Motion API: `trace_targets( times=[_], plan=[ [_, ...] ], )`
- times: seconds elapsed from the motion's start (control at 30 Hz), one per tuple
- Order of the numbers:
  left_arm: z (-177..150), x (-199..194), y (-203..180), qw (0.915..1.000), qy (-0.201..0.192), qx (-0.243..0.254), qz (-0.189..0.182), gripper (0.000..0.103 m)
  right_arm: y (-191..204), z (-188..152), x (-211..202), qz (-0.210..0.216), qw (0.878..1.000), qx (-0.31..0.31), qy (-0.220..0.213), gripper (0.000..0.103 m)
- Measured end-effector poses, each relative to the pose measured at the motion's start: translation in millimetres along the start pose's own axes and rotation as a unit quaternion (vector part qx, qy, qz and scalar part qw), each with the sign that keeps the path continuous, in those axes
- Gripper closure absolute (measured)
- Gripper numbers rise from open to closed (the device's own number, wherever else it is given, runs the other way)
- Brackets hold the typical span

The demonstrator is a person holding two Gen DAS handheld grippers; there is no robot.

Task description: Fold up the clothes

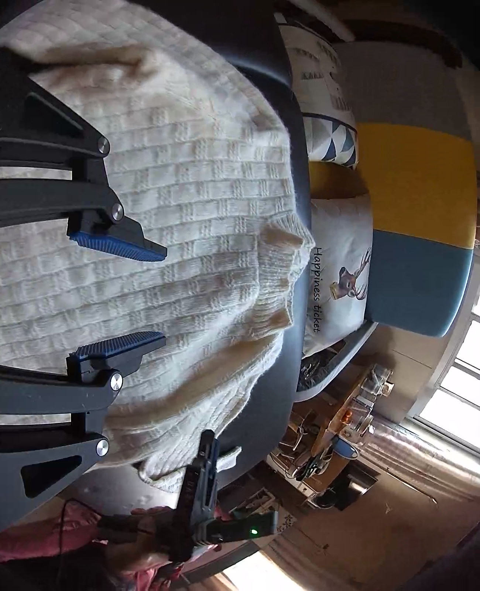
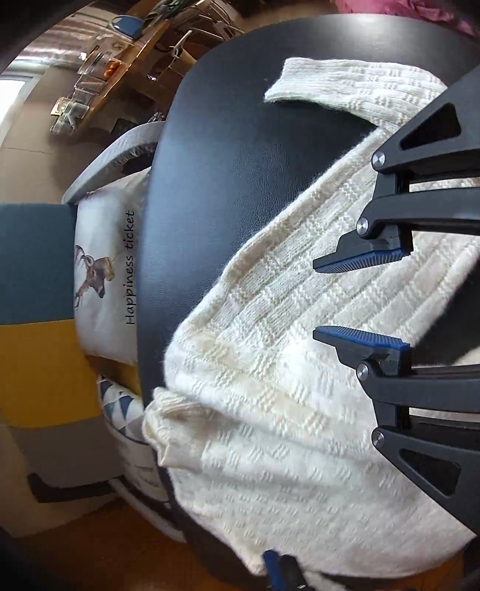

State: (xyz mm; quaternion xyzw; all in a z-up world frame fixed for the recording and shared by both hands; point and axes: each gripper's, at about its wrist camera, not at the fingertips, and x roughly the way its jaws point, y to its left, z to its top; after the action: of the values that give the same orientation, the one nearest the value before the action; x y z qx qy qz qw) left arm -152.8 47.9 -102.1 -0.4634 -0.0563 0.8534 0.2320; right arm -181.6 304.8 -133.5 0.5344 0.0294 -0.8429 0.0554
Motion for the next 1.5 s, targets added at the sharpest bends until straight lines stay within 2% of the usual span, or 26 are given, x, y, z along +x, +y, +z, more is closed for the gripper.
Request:
trace_targets(
  times=[0.07, 0.17, 0.3, 0.4, 0.6, 0.73, 0.8, 0.9, 0.97, 1.07, 1.13, 1.23, 1.3, 1.33, 1.4, 1.47, 1.5],
  plan=[
    [17.4, 19.9, 1.3, 1.0, 0.007, 0.0, 0.003, 0.063, -1.1, -1.1, 13.3, -0.01, 1.0, -0.011, 0.013, 0.073],
    [37.6, 44.6, 6.7, 0.9994, 0.006, 0.007, 0.032, 0.063, -8.7, -4.0, 22.8, -0.007, 1.0, -0.013, 0.016, 0.073],
    [55.7, 74.5, 34.9, 0.9967, 0.014, -0.018, 0.078, 0.063, -21.9, -3.5, 25.5, -0.008, 1.0, -0.011, 0.005, 0.073],
    [53.9, 89.0, 62.5, 0.9938, 0.032, -0.049, 0.095, 0.064, -32.5, -2.6, 27.4, -0.011, 1.0, -0.003, 0.001, 0.073],
    [57.4, 71.4, 61.0, 0.9944, 0.01, -0.017, 0.103, 0.066, -47.3, -3.4, 23.2, -0.01, 1.0, 0.024, -0.003, 0.073],
    [59.8, 59.7, 60.1, 0.994, -0.005, 0.004, 0.109, 0.066, -43.3, 8.9, 3.2, 0.036, 0.998, 0.029, -0.03, 0.071],
    [69.5, 51.8, 61.2, 0.9915, -0.021, 0.031, 0.125, 0.065, -40.3, 16.0, -6.2, 0.059, 0.997, 0.029, -0.044, 0.071],
    [91.0, 51.6, 63.1, 0.9769, -0.031, 0.115, 0.177, 0.063, -23.8, 35.6, -12.0, 0.102, 0.993, 0.018, -0.061, 0.071],
    [101.9, 63.2, 68.5, 0.9683, -0.015, 0.161, 0.19, 0.063, -8.5, 49.1, -6.9, 0.123, 0.991, 0.005, -0.058, 0.071],
    [110.5, 85.6, 75.1, 0.9581, 0.02, 0.215, 0.188, 0.063, 16.4, 68.6, 4.0, 0.145, 0.988, -0.027, -0.053, 0.071],
    [110.6, 100.1, 75.5, 0.9519, 0.046, 0.244, 0.179, 0.063, 31.4, 78.3, 11.9, 0.137, 0.988, -0.047, -0.048, 0.071],
    [111.9, 111.5, 71.2, 0.9514, 0.07, 0.267, 0.137, 0.062, 43.7, 91.3, 29.5, 0.143, 0.988, -0.053, -0.039, 0.071],
    [111.7, 119.0, 68.8, 0.9484, 0.083, 0.281, 0.122, 0.054, 47.0, 94.8, 39.1, 0.144, 0.988, -0.052, -0.034, 0.071],
    [111.5, 122.3, 68.3, 0.9468, 0.085, 0.285, 0.122, 0.053, 47.6, 95.7, 43.1, 0.144, 0.988, -0.051, -0.032, 0.071],
    [114.1, 125.3, 71.2, 0.9502, 0.087, 0.277, 0.114, 0.048, 48.9, 97.1, 50.5, 0.144, 0.988, -0.049, -0.028, 0.071],
    [117.5, 124.6, 78.7, 0.959, 0.089, 0.249, 0.103, 0.043, 49.6, 95.8, 55.4, 0.14, 0.989, -0.05, -0.026, 0.071],
    [118.2, 123.7, 82.6, 0.9637, 0.09, 0.233, 0.094, 0.052, 49.9, 95.1, 57.8, 0.136, 0.989, -0.051, -0.025, 0.071]
  ],
)
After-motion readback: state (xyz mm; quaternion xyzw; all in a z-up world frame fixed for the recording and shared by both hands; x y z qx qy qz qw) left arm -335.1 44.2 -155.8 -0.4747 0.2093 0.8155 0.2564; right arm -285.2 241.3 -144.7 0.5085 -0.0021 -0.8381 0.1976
